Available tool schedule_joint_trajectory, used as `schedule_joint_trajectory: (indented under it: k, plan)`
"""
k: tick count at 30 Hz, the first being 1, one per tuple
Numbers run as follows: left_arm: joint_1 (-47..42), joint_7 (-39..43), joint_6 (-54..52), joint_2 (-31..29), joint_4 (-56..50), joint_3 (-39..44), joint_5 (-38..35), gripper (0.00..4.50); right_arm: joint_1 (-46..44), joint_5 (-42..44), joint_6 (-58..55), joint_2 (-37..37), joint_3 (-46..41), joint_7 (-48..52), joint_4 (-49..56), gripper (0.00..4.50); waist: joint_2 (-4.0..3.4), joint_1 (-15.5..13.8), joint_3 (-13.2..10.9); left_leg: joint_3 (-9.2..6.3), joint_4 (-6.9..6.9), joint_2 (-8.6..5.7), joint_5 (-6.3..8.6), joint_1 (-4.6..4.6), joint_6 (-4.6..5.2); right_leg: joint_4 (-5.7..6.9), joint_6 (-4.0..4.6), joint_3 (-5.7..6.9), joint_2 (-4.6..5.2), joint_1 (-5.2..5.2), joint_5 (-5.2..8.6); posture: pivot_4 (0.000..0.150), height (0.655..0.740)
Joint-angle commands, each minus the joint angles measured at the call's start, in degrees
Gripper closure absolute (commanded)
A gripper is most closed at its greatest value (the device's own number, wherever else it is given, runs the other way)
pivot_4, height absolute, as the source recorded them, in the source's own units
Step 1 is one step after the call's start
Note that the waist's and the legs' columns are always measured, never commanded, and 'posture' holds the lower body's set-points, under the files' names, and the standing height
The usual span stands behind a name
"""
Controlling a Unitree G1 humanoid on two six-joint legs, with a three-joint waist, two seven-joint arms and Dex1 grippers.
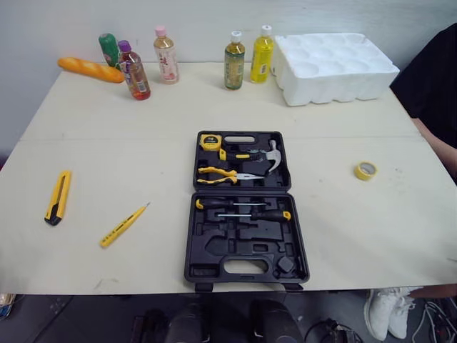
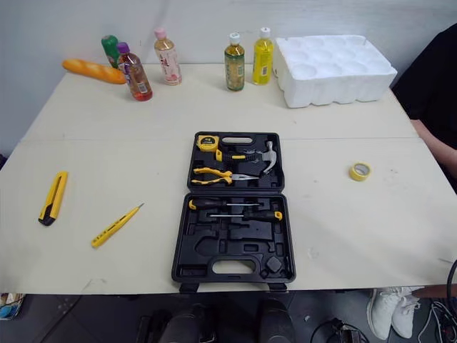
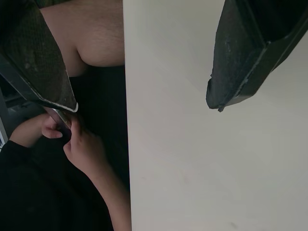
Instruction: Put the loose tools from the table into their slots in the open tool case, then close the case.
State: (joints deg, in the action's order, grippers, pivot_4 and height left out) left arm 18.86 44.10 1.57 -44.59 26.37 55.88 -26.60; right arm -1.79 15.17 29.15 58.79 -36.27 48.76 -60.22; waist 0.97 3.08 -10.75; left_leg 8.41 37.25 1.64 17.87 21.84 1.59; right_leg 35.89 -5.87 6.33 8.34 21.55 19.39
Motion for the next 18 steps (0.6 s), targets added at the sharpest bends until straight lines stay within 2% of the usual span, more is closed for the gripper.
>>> schedule_joint_trajectory:
  k: [1, 5, 10, 13, 18]
  plan:
    - [-0.4, 1.4, 1.6, -1.7, -1.1, -0.6, -0.2, 0.00, -0.5, 4.4, -1.0, -2.9, 0.1, 5.1, 5.2, 0.03, 0.03, 0.1, 0.0, 0.00, 0.00, 0.01, 0.00, -0.02, 0.00, 0.00, 0.00, 0.00, -0.01, -0.02, 0.00, 0.150, 0.7400]
    - [-0.1, 5.2, 1.7, -2.2, -4.7, -2.5, -1.2, 0.00, 0.0, 11.1, -12.9, -7.0, 1.2, 12.4, 16.9, 0.03, 0.03, 0.3, 0.0, 0.04, -0.01, 0.01, -0.01, -0.10, 0.01, 0.03, 0.00, -0.07, -0.03, -0.07, 0.00, 0.150, 0.7400]
    - [2.3, 12.1, 1.0, -2.4, -12.2, -6.9, -1.2, 0.00, 1.4, 14.6, -22.8, -8.8, 5.7, 15.6, 35.3, 0.03, -0.11, 0.0, 0.0, 0.06, -0.06, -0.01, 0.01, -0.13, 0.03, 0.04, 0.00, -0.10, 0.02, -0.05, 0.00, 0.150, 0.7400]
    - [2.4, 13.3, 0.2, -2.7, -14.2, -8.2, -1.1, 0.00, 2.1, 15.7, -26.3, -9.3, 6.7, 16.1, 41.3, 0.03, -0.11, -0.2, 0.0, 0.05, -0.08, 0.02, 0.00, -0.13, 0.01, 0.04, 0.02, -0.08, 0.00, -0.04, 0.01, 0.150, 0.7400]
    - [2.6, 18.7, -7.5, -5.2, -22.8, -15.4, -2.6, 0.00, 0.6, 21.9, -32.2, -11.5, 12.4, 21.2, 58.0, 0.03, -0.13, -0.8, 0.0, 0.05, -0.05, -0.01, -0.01, -0.13, 0.04, 0.05, 0.02, -0.09, 0.00, -0.04, 0.01, 0.150, 0.7400]
